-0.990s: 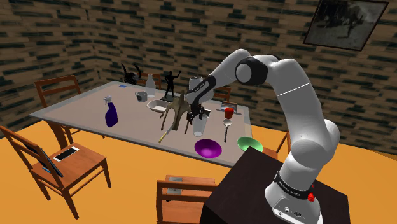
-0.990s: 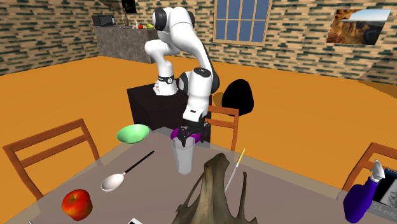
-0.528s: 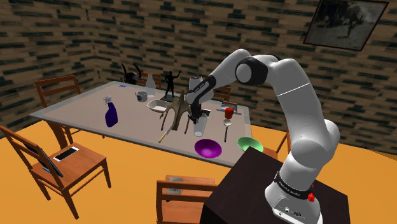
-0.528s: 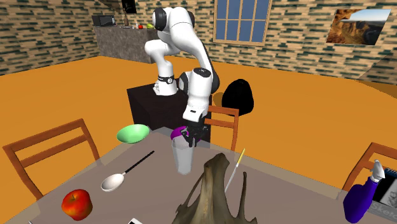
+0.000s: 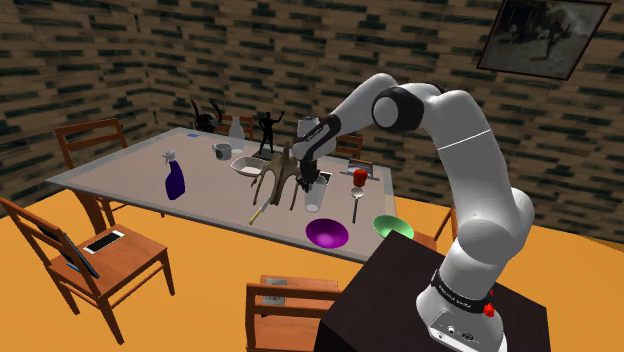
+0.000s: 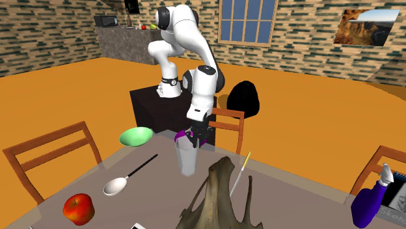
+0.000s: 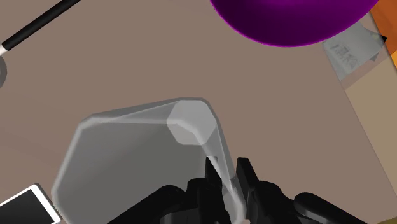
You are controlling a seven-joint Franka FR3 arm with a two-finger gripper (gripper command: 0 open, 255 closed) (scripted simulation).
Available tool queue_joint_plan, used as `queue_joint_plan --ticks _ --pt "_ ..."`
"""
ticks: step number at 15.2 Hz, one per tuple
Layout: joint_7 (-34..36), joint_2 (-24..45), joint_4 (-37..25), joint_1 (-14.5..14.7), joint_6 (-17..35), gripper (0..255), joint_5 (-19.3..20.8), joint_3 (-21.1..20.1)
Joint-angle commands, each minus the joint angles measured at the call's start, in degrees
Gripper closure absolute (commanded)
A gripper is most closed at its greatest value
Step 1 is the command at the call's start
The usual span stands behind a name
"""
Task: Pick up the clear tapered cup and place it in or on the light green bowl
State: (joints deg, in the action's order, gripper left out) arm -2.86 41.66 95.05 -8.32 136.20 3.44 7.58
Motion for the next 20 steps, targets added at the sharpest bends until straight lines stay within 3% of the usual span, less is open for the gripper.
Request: queue_joint_plan --ticks 1,19,20 --pt "0.0 -1.27 0.34 0.14 -0.9 255 0.08 0.07" --pt "-0.8 -9.88 -0.54 0.59 -10.33 255 0.48 0.5" --pt "-1.25 -11.9 2.49 0.33 -9.24 255 0.69 0.76"
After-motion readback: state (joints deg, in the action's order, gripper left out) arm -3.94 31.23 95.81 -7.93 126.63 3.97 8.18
